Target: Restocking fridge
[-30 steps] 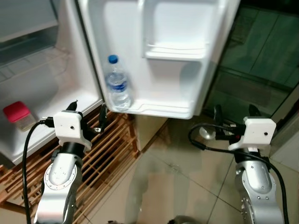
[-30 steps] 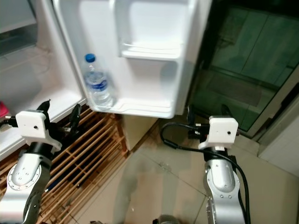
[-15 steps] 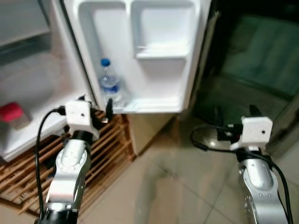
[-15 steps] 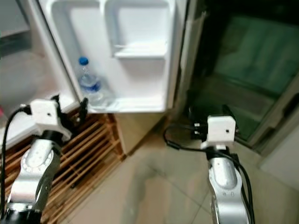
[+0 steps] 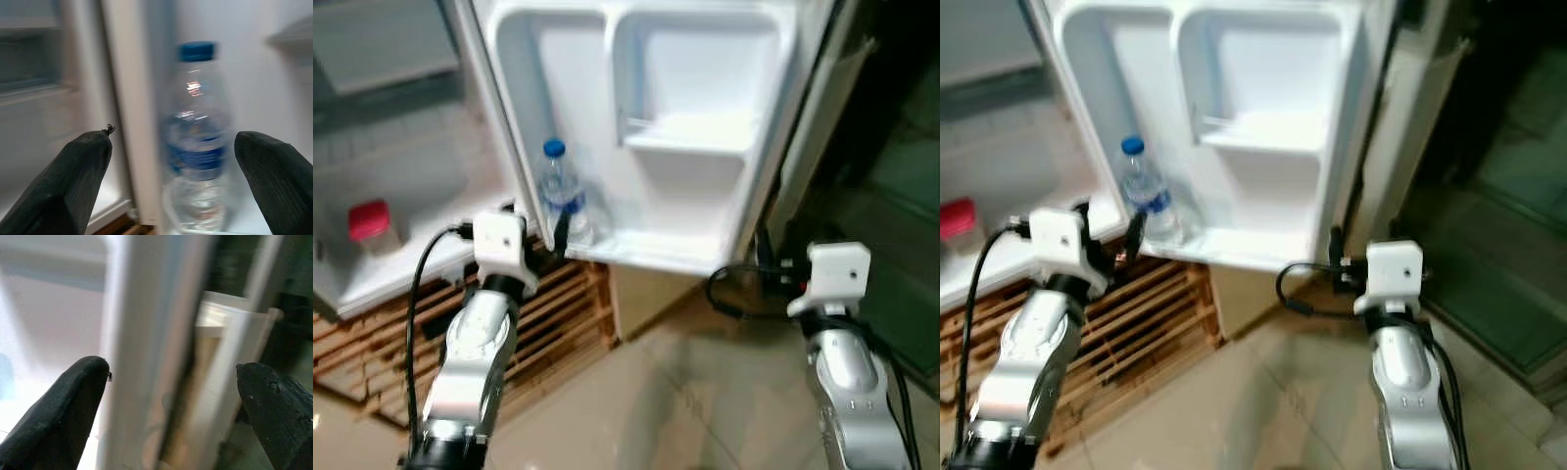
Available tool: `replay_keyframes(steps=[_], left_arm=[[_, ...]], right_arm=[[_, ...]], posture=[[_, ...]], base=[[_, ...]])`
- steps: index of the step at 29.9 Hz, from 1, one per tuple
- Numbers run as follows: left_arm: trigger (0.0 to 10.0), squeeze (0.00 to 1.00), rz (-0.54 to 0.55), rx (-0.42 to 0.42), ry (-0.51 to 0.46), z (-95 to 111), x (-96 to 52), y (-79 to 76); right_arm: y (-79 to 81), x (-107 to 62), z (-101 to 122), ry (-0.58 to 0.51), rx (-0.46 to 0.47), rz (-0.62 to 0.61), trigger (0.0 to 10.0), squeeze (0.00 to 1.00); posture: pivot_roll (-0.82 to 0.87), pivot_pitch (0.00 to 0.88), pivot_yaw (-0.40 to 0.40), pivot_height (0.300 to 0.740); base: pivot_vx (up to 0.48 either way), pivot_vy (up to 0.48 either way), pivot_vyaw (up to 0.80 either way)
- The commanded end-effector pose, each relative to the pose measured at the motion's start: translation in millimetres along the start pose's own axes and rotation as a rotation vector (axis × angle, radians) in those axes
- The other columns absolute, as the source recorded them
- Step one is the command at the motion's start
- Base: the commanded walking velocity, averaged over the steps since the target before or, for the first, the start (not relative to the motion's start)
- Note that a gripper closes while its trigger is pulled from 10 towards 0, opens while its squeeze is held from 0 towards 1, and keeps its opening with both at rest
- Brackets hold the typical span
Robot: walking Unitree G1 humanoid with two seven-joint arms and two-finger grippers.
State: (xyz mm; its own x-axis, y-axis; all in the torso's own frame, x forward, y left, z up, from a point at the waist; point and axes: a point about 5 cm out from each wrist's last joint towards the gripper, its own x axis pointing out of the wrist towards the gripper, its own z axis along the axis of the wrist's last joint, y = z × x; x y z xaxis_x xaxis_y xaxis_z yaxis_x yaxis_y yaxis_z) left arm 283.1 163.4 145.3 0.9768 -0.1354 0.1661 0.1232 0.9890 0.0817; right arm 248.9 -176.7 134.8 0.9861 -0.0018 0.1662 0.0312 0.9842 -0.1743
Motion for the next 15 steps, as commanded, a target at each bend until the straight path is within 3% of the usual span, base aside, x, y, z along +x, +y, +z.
replay_keyframes(steps=[1,6,15], left_arm=[[10.0,0.00,-0.004,0.011,-0.014,2,-1.9,3.3],[10.0,0.00,-0.041,-0.015,-0.043,6,-2.4,-1.3],[10.0,0.00,-0.075,0.007,-0.069,8,-1.9,-6.7]], right_arm=[[6.1,1.3,1,-0.004,0.007,0.016,10.0,0.00],[10.6,2.1,4,-0.018,-0.005,0.054,10.0,0.00],[10.1,3.6,4,-0.026,-0.002,0.052,10.0,0.00]], posture=[[-0.19,0.044,0.063,0.740],[-0.19,0.041,0.063,0.740],[-0.19,0.037,0.063,0.740]], base=[[0.000,0.000,0.00],[0.000,-0.381,0.00],[0.000,-0.464,0.75]])
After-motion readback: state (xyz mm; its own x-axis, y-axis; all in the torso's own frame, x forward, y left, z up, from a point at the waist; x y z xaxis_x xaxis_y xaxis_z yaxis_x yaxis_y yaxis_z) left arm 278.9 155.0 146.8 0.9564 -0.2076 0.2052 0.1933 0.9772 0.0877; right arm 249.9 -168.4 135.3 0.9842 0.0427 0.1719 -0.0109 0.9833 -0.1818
